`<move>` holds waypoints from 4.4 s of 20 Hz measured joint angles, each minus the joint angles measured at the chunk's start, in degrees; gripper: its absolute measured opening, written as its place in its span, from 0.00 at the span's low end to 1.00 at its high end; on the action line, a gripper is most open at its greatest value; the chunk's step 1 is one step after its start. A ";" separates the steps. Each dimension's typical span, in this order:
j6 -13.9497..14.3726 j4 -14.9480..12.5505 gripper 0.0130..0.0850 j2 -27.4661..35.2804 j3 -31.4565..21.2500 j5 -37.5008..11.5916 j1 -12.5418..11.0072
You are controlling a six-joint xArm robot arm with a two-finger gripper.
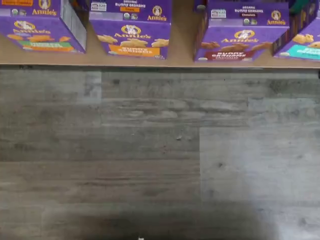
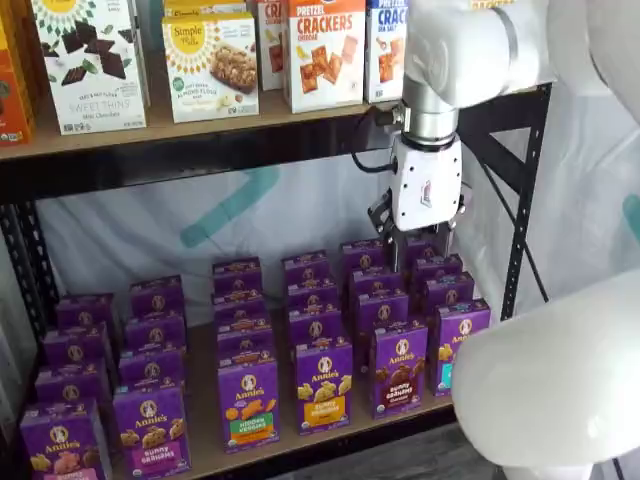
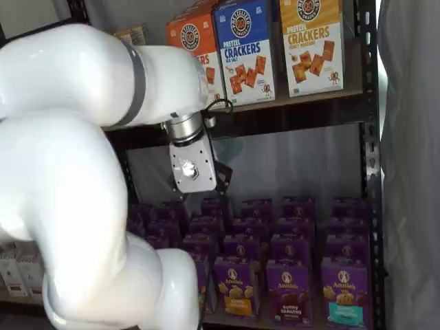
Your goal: Pick up the purple box with a brown patch in the center, on the bottom shelf, the fifth box from the left
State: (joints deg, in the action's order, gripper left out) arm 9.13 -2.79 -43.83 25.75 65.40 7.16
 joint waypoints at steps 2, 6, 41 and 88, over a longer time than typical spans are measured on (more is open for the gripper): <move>-0.68 -0.06 1.00 1.81 -0.96 -2.66 -0.83; -1.68 -0.58 1.00 5.89 -2.73 -8.64 -2.37; -4.45 -6.12 1.00 52.20 -0.32 -55.08 -11.52; -7.32 -6.09 1.00 82.02 27.23 -59.95 -14.38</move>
State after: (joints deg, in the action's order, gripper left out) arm 1.81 -8.88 38.19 52.98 5.46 -7.23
